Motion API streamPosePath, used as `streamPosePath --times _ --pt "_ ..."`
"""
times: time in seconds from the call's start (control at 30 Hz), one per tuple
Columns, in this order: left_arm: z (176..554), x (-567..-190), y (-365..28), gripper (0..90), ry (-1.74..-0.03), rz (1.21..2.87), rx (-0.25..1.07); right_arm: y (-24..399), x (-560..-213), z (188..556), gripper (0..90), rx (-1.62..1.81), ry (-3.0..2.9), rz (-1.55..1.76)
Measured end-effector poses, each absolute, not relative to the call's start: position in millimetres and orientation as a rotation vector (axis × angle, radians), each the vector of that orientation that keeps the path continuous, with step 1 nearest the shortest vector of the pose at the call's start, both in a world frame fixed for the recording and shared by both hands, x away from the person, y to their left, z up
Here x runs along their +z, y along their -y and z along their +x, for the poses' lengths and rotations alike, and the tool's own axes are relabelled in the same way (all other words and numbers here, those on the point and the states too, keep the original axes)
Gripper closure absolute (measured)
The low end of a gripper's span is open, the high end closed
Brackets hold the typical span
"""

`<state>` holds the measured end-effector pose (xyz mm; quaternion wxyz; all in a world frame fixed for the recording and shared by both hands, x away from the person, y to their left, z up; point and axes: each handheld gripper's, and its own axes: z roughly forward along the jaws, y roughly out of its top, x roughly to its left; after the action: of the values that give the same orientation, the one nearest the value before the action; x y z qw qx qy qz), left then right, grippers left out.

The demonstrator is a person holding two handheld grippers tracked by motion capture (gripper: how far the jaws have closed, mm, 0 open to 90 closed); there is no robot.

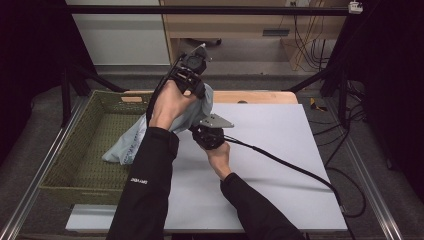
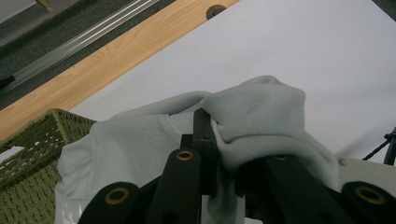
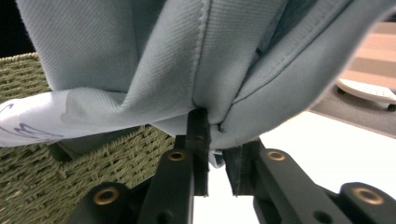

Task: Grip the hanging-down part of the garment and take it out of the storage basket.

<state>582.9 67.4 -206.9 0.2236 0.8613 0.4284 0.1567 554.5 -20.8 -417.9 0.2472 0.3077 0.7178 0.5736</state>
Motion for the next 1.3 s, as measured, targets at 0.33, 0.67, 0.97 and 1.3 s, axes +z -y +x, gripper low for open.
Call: streamPosePath --times 0.33,0.67,0.97,1.3 --pt "582 -207 -71 81.1 -1.184 2.359 0.432 31 -404 542 84.8 1.600 -1.969 0.817" --pt "580 -205 -71 81.0 -1.185 2.350 0.433 45 -398 526 85.1 1.603 -1.982 0.782" --pt "578 -201 -73 81.0 -1.181 2.347 0.438 65 -387 509 85.4 1.599 -1.968 0.741" --pt "576 -200 -73 81.1 -1.184 2.343 0.444 83 -373 491 85.5 1.580 -1.969 0.700"
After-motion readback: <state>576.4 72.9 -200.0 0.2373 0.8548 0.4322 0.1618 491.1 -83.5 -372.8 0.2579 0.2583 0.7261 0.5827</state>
